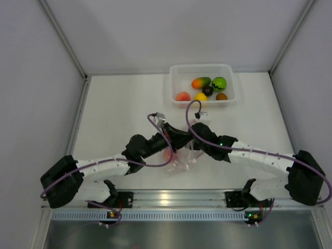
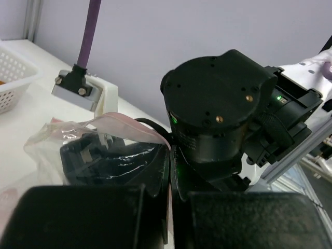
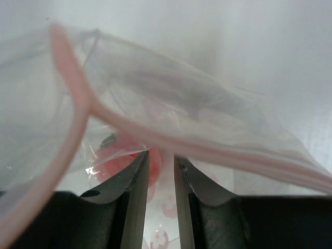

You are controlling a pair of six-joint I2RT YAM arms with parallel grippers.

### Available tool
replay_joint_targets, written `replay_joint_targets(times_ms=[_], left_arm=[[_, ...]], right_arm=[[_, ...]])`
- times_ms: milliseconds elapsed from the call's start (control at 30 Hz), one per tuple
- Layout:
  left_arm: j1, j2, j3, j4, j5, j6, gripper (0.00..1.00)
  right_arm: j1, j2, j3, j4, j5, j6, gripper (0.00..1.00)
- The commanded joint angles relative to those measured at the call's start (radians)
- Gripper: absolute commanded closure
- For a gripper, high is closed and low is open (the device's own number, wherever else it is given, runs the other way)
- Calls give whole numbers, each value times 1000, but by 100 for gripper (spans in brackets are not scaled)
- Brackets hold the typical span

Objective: Open the zip-top bag and remove the fake food
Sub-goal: Adjust the zipper food storage bag at the center of the board.

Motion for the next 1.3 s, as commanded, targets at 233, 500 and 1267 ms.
replay_joint_targets(times_ms=[233,500,1267], left_arm=[[-102,29,-56,272,-273,-140,100],[-102,-81,-159,185,-376,-143,100],[-102,-176,-193,41,-425,-131,100]], right_arm=[[-118,-71,157,-445,228,-212,73],[-114,72,243,-528,53,-333,72],[-81,72,216,-555,-217,-443,66]])
